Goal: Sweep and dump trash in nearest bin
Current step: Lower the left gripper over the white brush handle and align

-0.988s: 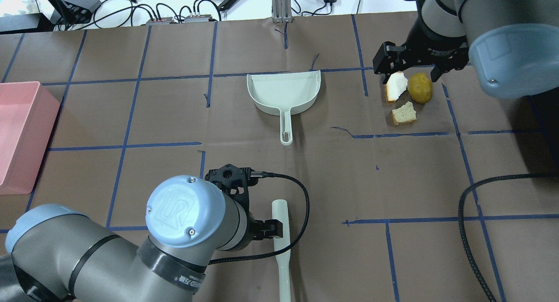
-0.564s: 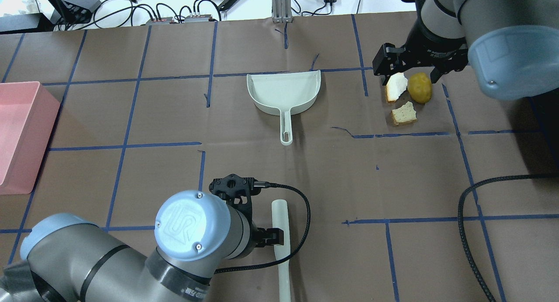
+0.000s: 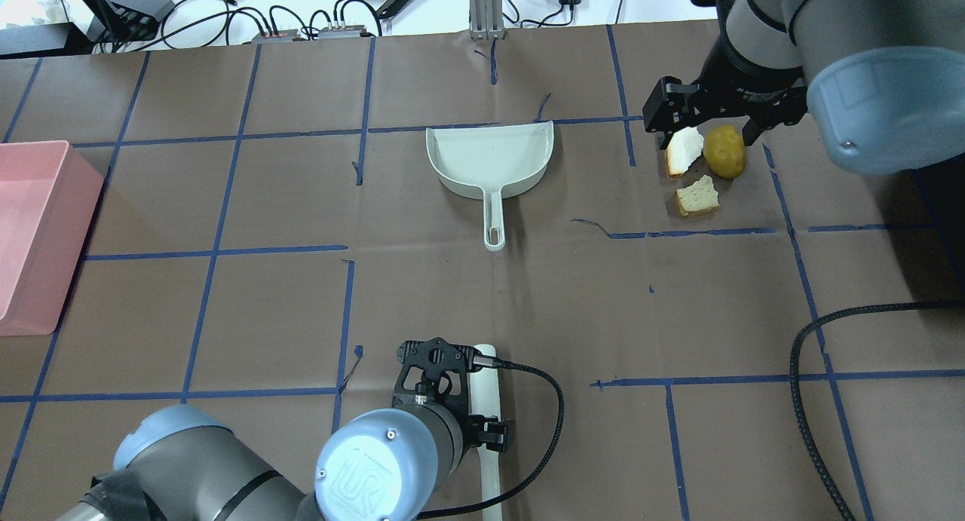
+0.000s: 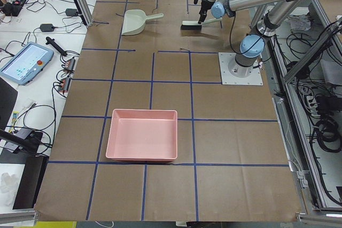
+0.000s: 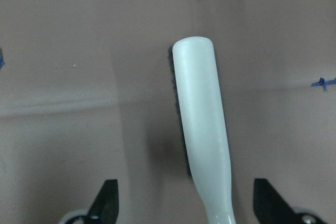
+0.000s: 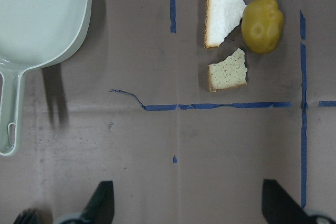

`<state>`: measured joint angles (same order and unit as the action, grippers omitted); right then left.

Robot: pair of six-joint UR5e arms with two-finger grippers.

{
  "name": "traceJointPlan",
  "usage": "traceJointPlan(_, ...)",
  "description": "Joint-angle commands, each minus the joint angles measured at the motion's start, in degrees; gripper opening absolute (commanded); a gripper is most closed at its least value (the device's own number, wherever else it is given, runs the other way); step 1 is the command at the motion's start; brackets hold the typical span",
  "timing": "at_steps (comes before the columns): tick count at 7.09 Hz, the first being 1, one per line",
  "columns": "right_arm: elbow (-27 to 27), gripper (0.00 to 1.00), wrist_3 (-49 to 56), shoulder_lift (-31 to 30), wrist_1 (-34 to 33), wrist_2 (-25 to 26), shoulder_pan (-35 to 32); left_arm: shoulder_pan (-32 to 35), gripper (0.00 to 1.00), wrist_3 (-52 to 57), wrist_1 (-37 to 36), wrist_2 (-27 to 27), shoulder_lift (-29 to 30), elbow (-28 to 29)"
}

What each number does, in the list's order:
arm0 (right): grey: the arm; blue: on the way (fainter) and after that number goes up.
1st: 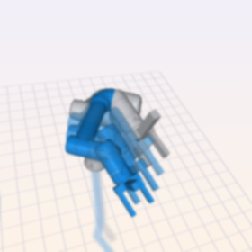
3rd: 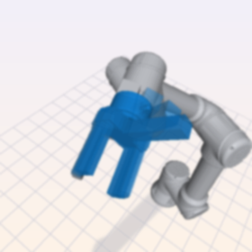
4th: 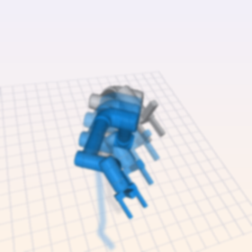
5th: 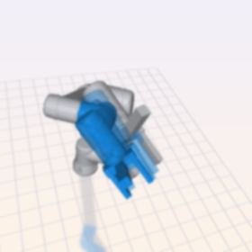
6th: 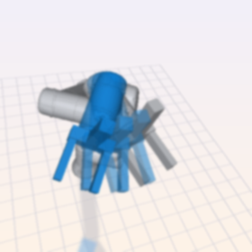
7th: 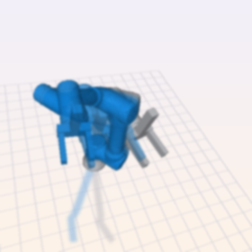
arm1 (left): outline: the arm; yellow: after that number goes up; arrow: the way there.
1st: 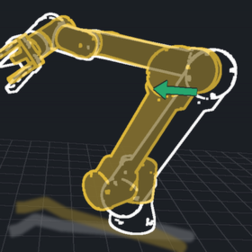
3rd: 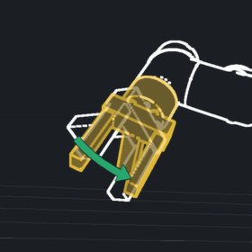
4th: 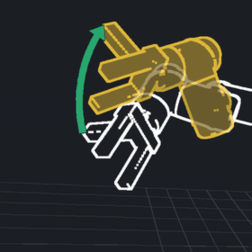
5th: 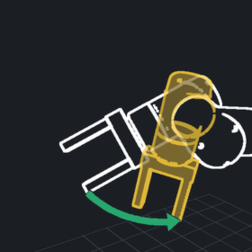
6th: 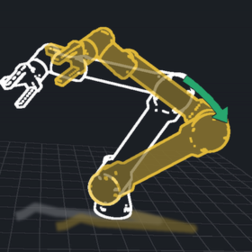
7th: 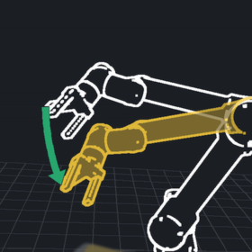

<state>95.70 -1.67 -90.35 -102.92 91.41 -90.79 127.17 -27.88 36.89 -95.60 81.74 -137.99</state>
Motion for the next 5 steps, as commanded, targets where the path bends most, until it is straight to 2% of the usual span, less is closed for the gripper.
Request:
traceJointPlan(1, 0.02, 1.0, 0.0, 0.0, 0.0, 0.0, 0.0, 5.44, 0.95, -10.54, -0.76, -8.34, 2.98, 0.8)
traceJointPlan(3, 0.02, 1.0, 0.0, 0.0, 0.0, 0.0, 0.0, 8.26, 0.95, -24.43, -0.85, -7.23, 3.95, 0.8)
traceJointPlan(5, 0.02, 1.0, 0.0, 0.0, 0.0, 0.0, 0.0, 11.42, 0.96, -26.88, -0.85, -5.39, 6.14, 0.88)
